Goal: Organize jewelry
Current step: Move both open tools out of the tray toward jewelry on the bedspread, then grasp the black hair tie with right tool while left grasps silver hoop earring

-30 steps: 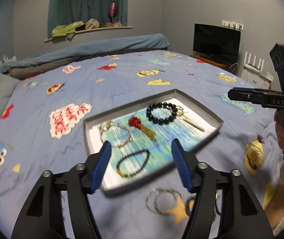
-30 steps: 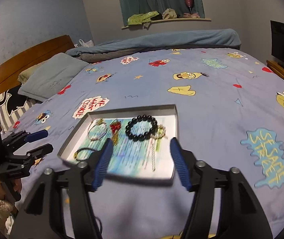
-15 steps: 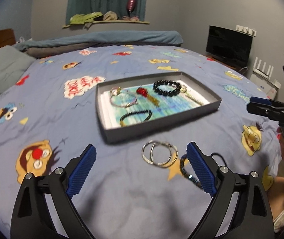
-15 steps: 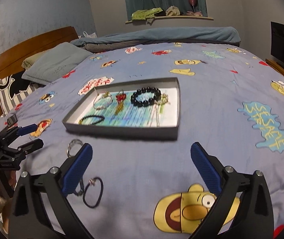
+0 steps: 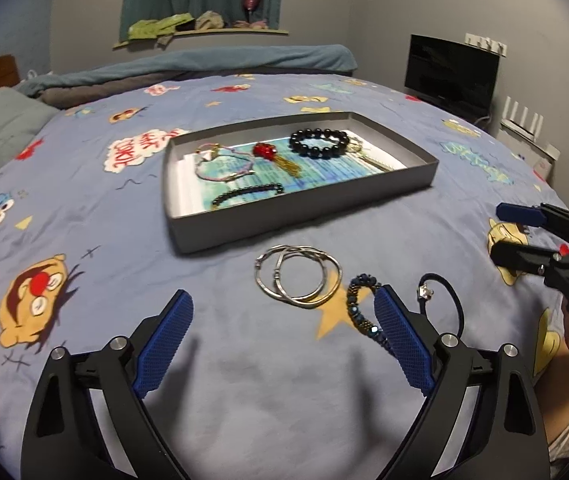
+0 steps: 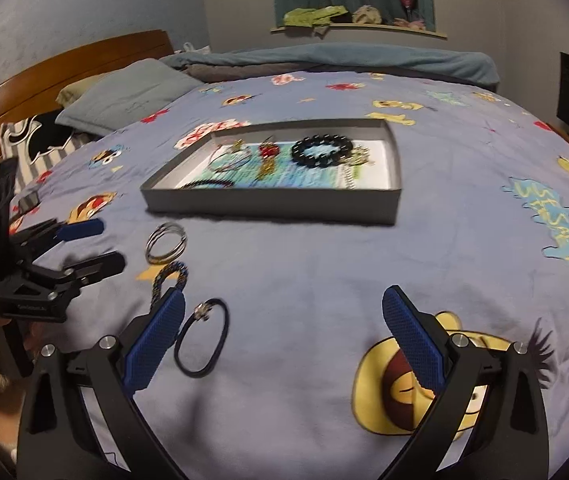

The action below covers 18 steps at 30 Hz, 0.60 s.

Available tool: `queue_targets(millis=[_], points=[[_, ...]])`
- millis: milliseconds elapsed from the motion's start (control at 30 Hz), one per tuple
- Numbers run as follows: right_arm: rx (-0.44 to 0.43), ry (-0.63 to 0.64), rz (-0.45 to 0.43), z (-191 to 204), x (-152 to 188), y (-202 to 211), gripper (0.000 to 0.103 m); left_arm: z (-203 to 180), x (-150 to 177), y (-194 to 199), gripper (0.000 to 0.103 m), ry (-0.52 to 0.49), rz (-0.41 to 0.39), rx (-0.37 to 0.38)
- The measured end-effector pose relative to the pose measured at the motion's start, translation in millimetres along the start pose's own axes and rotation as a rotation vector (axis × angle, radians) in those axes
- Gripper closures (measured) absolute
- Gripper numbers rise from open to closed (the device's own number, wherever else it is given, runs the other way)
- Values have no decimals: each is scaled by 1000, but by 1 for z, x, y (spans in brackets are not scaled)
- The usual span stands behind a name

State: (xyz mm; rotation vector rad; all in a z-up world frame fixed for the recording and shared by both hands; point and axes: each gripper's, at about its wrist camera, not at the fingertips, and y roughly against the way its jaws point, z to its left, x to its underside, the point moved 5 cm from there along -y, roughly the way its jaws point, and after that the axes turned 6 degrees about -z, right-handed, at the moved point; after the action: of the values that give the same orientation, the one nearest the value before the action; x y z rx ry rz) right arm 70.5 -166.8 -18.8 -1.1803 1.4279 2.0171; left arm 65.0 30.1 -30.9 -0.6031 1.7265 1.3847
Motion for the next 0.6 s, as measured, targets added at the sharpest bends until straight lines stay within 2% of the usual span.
queue_targets(millis=[100,167,200,267,333,467,600], points=[[-18,13,24,4,9,-5,10,-4,1,-4,16,-26,7,-3],[-29,22,46,8,13,-9,25,-4,2,-7,17,-23,16,0],[-43,24,60,10,16,-12,26,-3,3,-7,18,-21,18,-1],[-72,36,79,17,20,-15,39,-3,3,-9,22,-18,20,1],[-89,54,89,24,23,-17,45,-3,3,-11,26,-15,25,13],[-101,74,115,32,28,-23,64,-7,1,-20,35,-18,39,41],[-108,62,133,32,31,-28,67,-11,-4,-26,36,-30,27,56]])
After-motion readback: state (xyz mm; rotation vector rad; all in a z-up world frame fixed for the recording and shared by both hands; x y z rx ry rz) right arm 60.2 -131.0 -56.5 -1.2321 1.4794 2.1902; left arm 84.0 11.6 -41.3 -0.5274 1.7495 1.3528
